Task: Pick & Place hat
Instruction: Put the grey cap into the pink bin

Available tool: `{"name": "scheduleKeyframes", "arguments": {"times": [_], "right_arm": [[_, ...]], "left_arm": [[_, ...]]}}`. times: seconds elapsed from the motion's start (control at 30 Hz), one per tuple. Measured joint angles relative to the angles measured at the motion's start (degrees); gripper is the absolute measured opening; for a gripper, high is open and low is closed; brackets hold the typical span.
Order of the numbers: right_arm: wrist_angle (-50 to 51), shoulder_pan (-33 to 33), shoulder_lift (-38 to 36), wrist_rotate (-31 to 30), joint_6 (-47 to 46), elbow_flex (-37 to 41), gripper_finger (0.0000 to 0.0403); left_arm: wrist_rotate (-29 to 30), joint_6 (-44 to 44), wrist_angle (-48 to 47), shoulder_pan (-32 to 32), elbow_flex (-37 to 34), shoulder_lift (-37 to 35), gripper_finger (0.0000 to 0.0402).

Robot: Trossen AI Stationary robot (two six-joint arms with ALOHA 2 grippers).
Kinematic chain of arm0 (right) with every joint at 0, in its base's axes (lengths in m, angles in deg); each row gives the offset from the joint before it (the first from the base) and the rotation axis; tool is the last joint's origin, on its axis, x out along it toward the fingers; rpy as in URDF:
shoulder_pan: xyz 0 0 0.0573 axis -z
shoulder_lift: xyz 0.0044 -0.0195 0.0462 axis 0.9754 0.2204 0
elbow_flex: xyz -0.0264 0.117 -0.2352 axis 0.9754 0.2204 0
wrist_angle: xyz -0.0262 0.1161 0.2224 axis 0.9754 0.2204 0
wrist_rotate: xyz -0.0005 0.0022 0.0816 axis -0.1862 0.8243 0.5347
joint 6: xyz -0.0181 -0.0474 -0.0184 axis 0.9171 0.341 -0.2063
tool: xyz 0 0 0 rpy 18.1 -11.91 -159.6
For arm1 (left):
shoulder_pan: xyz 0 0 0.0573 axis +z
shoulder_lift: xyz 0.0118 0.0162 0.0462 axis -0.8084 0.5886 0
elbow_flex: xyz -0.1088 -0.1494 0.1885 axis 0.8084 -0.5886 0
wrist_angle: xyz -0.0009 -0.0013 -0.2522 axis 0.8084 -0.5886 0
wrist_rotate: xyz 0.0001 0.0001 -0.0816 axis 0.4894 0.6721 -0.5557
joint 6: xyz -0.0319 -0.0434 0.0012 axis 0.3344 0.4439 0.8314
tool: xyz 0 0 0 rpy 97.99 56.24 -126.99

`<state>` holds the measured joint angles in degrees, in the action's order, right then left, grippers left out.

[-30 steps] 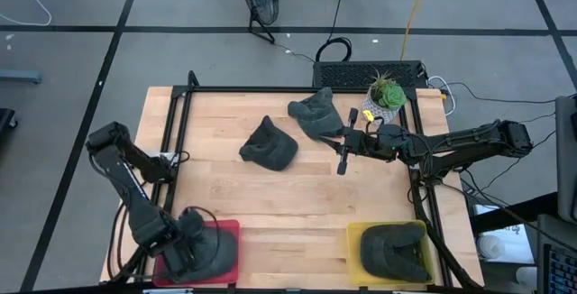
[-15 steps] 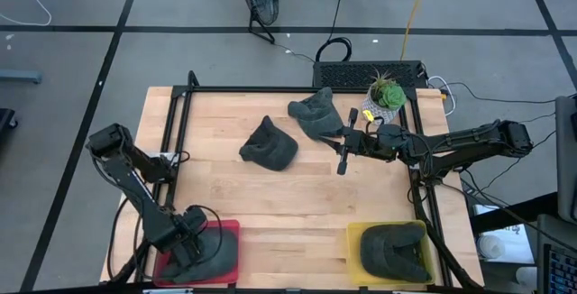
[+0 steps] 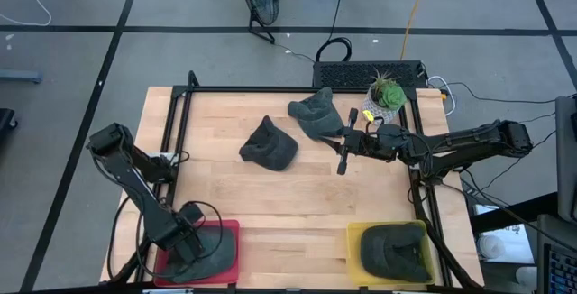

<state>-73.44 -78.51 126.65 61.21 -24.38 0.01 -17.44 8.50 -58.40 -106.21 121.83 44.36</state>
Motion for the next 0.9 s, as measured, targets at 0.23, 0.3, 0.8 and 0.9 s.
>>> {"name": "scheduleKeyframes", "arguments": {"times": [0.23, 0.3, 0.8, 0.9], "right_arm": [[0.00, 0.02, 0.00, 0.00, 0.00, 0.00, 0.0022], [0.02, 0.00, 0.00, 0.00, 0.00, 0.00, 0.0022], [0.00, 0.02, 0.00, -0.02, -0.07, 0.00, 0.0022], [0.00, 0.00, 0.00, 0.00, -0.11, 0.00, 0.0022]], "left_arm": [[18.65, -0.34, 3.22, 0.90, 9.81, -0.12, 0.0149], [25.42, -2.86, 11.04, 0.50, 9.34, -0.06, 0.0149], [17.83, -22.21, 22.72, 4.03, 6.56, 11.78, 0.0149], [16.93, -24.26, 24.57, 4.30, 6.69, 13.01, 0.0149]]}}
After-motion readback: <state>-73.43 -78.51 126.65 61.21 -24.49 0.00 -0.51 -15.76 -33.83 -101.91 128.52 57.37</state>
